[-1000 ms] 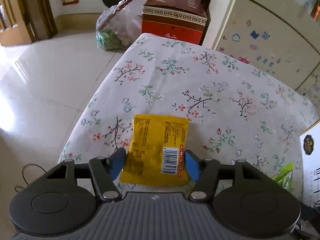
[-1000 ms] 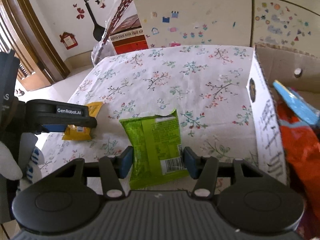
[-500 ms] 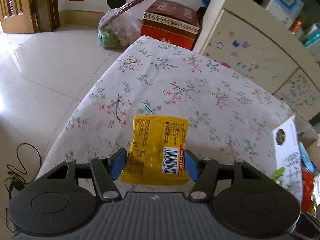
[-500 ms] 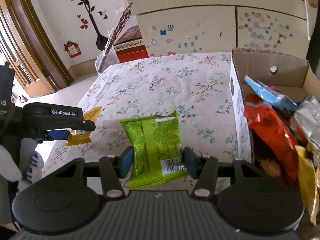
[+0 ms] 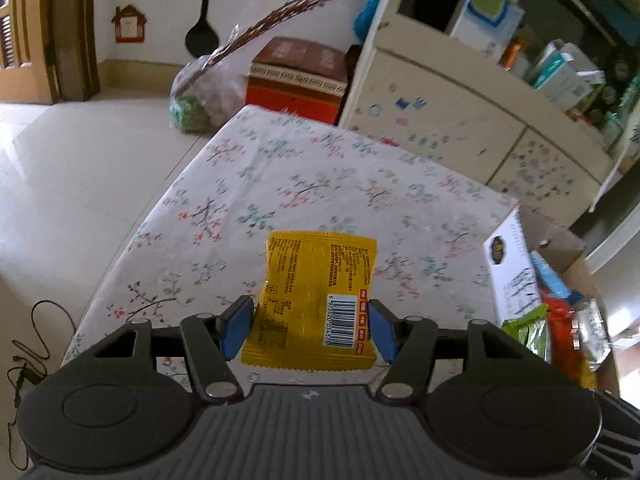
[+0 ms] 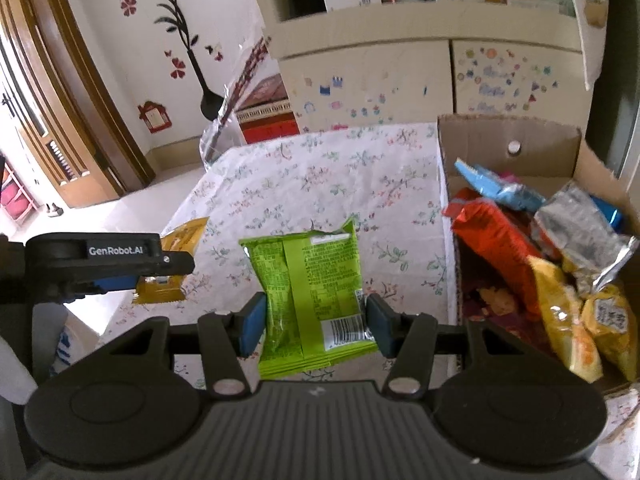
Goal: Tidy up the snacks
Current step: 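Lift and carry both packets over the cardboard box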
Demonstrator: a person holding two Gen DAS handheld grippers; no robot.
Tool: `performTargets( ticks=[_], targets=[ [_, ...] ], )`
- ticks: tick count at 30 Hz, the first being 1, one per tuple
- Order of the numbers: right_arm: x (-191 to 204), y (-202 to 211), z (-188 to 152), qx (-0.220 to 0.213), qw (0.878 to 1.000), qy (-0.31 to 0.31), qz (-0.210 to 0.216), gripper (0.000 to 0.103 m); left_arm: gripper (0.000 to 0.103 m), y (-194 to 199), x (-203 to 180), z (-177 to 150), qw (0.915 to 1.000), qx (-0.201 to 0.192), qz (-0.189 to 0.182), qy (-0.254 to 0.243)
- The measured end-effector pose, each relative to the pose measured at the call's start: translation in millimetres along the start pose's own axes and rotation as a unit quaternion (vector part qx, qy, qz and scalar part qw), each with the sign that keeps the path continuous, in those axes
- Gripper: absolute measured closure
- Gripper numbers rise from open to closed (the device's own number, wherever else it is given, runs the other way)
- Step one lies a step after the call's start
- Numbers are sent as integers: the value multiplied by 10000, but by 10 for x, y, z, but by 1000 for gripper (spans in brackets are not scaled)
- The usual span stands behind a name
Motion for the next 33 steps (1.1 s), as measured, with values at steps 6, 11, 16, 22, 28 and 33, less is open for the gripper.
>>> performTargets(
  ticks=[6, 11, 16, 22, 28, 33],
  targets=[
    [-76, 294, 131, -393, 9992, -94, -14, 48, 36, 237, -230, 45, 9987, -358, -250, -262],
    [-175, 513, 231, -676, 9975, -206, -63, 48, 36, 380, -437, 70, 9965, -553, -507, -377],
    [-299, 718, 313, -936, 9950, -303, -173, 48, 36, 491, -681, 78, 9931, -735, -740, -534],
    [-433, 963, 414, -1260, 9908, -357, -328, 48, 36, 582, -951, 75, 9886, -906, -967, -717],
    [-624, 1210, 506, -1592, 9847, -569, -427, 48, 36, 619, -1190, 44, 9841, -998, -1169, -890],
    [-762, 1339, 551, -1776, 9801, -763, -455, 48, 36, 623, -1349, 32, 9811, -1020, -1345, -941]
  ],
)
Point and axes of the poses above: each gripper's, at about its wrist camera, not at the fingertips, and y roughly against the way its jaws point, x to its left, z to its top, the point moved 4 cm from there along -y, roughly the way its jaws point, and after that the axes turned 6 degrees about z, right-handed, at the moved point
